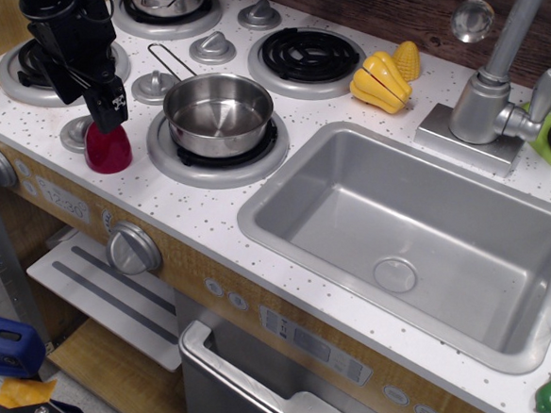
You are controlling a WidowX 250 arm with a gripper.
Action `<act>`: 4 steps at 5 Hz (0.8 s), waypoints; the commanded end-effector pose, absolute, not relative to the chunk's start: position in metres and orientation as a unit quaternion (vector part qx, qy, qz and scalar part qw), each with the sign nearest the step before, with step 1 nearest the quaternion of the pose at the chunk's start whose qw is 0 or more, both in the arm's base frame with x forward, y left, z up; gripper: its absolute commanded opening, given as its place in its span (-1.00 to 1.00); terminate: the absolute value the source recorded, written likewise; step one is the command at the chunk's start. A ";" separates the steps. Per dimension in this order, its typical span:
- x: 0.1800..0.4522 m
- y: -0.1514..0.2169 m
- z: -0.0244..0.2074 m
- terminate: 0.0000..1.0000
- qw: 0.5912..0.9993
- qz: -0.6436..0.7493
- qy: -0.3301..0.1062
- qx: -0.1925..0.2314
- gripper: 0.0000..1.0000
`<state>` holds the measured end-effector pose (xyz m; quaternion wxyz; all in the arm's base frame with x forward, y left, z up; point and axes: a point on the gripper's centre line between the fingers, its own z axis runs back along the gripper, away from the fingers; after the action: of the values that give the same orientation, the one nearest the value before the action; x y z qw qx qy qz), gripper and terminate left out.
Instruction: Put sweet potato in pan which is on stove
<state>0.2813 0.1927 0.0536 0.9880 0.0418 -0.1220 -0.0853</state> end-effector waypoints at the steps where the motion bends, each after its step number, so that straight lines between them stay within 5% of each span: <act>1: 0.281 0.193 0.054 -1.00 0.988 -0.085 -0.122 0.042 1.00; 4: 0.295 0.196 0.024 -1.00 0.984 -0.096 -0.151 0.004 1.00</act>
<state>0.2917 0.1869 0.0090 0.9865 -0.0138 -0.1345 -0.0923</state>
